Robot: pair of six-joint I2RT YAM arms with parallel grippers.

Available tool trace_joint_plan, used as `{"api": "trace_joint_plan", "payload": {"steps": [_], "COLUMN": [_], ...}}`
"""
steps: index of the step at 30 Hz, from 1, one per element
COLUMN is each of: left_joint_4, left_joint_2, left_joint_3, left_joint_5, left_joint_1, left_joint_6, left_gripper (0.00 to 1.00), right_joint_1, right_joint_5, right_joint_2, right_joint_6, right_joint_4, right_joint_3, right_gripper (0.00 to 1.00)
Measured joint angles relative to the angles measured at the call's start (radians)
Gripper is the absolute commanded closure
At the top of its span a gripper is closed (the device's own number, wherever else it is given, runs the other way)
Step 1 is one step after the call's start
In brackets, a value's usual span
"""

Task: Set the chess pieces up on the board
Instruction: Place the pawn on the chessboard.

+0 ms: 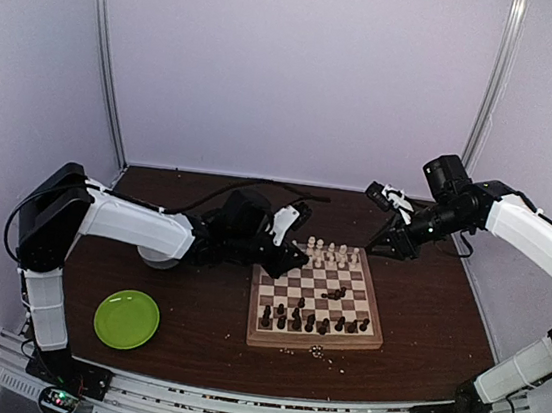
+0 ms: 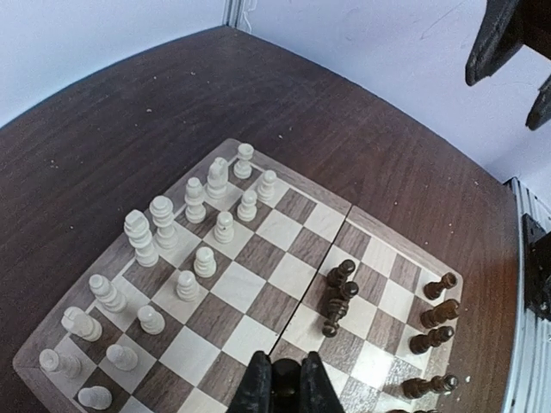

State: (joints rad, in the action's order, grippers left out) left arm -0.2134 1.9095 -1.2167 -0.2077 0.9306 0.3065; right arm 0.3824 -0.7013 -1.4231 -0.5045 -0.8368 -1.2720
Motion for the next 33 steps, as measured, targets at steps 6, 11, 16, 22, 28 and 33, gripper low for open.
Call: {"api": "trace_joint_plan", "payload": {"steps": [6, 11, 16, 22, 28, 33], "left_joint_4": [-0.199, -0.304, -0.373, -0.449, -0.523, -0.584], "left_joint_2": [0.0, 0.006, 0.028, 0.057, 0.097, 0.117], "left_joint_3": [0.112, 0.196, 0.244, 0.306, 0.343, 0.358], "left_joint_5": [0.015, 0.01, 0.002, 0.0, -0.017, -0.041], "left_joint_1": [0.001, 0.001, 0.001, 0.0, -0.003, -0.021], "left_joint_6": [-0.069, -0.106, -0.141, -0.172, -0.187, -0.192], "left_gripper": [1.0, 1.0, 1.0, 1.0, 1.0, 1.0], "right_joint_1": [0.005, 0.009, 0.023, 0.041, 0.06, 0.085], "right_joint_5": [0.001, 0.003, 0.021, 0.042, 0.069, 0.099], "right_joint_2": [0.0, -0.001, -0.004, -0.016, -0.045, -0.065], "right_joint_6": [0.016, 0.026, 0.034, 0.034, 0.034, 0.034], "right_joint_4": [0.005, 0.014, 0.019, 0.018, 0.012, 0.003], "right_joint_3": [0.0, 0.003, 0.003, 0.002, -0.003, -0.018], "right_gripper": [0.65, 0.65, 0.65, 0.65, 0.65, 0.65]}}
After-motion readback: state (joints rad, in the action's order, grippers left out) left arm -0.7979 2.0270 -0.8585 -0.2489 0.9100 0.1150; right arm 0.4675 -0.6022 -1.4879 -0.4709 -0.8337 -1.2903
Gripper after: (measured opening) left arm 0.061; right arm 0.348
